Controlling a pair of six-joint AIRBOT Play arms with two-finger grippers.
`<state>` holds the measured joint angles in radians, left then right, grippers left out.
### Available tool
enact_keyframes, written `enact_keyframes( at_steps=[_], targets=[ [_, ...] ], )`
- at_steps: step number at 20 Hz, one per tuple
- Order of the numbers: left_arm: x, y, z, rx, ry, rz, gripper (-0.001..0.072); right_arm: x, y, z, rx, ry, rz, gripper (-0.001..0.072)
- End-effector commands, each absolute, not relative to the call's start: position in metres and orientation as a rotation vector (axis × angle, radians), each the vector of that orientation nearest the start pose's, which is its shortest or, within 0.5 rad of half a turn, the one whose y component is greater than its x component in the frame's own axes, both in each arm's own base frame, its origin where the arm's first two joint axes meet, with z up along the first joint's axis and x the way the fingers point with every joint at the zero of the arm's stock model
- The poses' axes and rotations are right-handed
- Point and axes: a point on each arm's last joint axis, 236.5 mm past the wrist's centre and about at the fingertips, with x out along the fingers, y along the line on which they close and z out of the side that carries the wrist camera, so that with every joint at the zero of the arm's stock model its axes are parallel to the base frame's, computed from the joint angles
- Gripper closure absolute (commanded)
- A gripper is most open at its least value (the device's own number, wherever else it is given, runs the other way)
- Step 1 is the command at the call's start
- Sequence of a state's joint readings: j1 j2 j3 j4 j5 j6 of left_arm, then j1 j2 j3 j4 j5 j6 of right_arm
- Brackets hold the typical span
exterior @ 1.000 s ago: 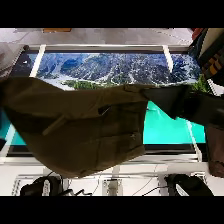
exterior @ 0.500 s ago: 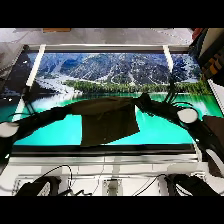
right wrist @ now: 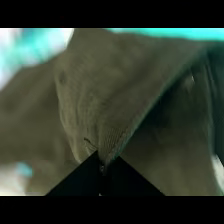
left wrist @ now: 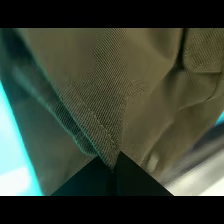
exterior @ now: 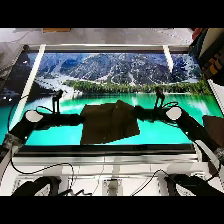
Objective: Fold the clothes and pants, and hang the long-sleeved shirts on hangers.
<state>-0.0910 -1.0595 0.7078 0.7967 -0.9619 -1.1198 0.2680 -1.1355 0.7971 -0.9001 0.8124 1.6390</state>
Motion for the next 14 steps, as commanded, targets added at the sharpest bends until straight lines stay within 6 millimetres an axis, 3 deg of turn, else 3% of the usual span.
enact_keyframes(
  at_steps=[1,4,6,7,8,9,10,12,14],
  targets=[
    [0.246,-0.136,-0.041,-0.211,1.445,-0.552,0.07,0.245,0.182,-0.035,0.368,1.559,0.417,0.0672],
    [0.219,-0.133,-0.041,-0.191,1.554,-0.589,0.0699,0.218,0.176,-0.036,0.324,1.671,0.439,0.0672],
    [0.213,-0.132,-0.041,-0.189,1.577,-0.598,0.0698,0.221,0.173,-0.038,0.308,1.66,0.428,0.0671],
    [0.213,-0.132,-0.041,-0.19,1.577,-0.598,0.0688,0.225,0.172,-0.039,0.301,1.641,0.421,0.0631],
    [0.213,-0.132,-0.041,-0.19,1.579,-0.598,0.0586,0.229,0.17,-0.04,0.293,1.627,0.413,0.0486],
    [0.213,-0.133,-0.041,-0.192,1.579,-0.6,0.0362,0.232,0.167,-0.042,0.272,1.614,0.41,0.0286],
    [0.213,-0.133,-0.041,-0.194,1.578,-0.6,0.0044,0.234,0.163,-0.044,0.216,1.592,0.437,0.0186],
    [0.214,-0.133,-0.041,-0.192,1.575,-0.598,0.0007,0.258,0.142,-0.052,-0.014,1.466,0.491,0.019],
    [0.22,-0.131,-0.043,-0.184,1.555,-0.583,0.0007,0.285,0.101,-0.053,-0.203,1.395,0.399,0.0207]
  ],
)
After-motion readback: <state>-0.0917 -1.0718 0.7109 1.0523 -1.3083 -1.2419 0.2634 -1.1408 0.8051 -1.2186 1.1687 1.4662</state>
